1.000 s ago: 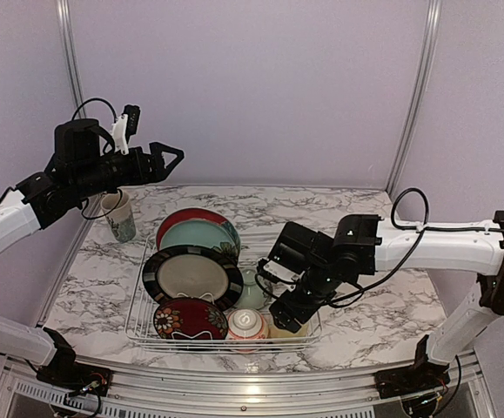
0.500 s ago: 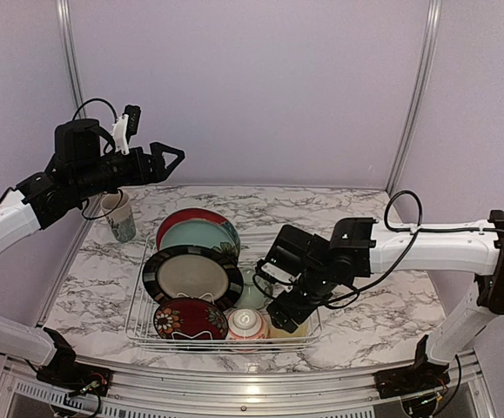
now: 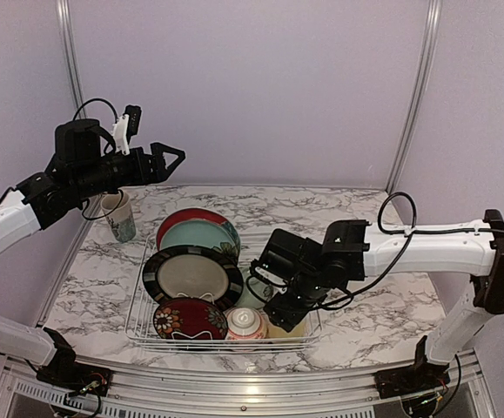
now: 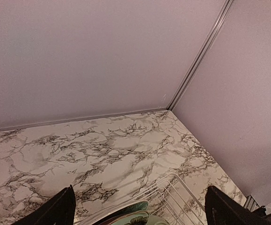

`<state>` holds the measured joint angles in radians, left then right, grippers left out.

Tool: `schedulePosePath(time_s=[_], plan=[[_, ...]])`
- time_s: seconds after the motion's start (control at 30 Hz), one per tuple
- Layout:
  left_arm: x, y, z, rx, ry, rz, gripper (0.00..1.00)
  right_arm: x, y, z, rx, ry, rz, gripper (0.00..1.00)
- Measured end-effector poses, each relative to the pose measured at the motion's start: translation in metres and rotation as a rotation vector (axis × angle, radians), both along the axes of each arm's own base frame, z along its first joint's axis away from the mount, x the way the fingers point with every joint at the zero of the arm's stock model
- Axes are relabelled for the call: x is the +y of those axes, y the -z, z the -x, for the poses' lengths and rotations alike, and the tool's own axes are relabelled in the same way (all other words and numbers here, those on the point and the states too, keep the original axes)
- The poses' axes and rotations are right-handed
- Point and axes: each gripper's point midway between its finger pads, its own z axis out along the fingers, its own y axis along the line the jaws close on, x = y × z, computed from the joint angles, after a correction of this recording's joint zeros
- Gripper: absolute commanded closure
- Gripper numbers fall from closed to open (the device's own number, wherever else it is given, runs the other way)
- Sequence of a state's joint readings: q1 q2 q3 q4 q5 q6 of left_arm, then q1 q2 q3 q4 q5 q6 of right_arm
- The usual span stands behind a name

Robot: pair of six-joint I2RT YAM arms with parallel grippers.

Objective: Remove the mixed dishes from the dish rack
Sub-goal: Grab the cup from the dish rack.

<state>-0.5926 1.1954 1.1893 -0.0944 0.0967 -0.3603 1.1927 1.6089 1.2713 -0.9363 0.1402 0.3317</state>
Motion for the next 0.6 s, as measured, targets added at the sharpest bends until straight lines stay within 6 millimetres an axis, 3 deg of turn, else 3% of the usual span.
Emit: schedulePosePath(time_s=[0.13,0.3,0.47,0.6], plan=[[0.000,0.000,0.000,0.000,0.001,0.000,0.01,0.002,-0.002,-0.002,-0.018,-0.005,0.010,0.25],[-0.001,0.000,0.000,-0.001,0.002,0.000,0.01,0.006,0.000,-0.007,-0.041,-0.024,0.033,0.02],[-0.001,-0.001,0.000,-0.001,0.002,0.001,0.01,0.005,0.010,-0.008,-0.032,-0.006,0.084,0.01],[-0.001,-0.001,0.001,-0.001,0.004,0.001,0.01,0.010,-0.005,-0.011,-0.015,0.094,0.081,0.01]])
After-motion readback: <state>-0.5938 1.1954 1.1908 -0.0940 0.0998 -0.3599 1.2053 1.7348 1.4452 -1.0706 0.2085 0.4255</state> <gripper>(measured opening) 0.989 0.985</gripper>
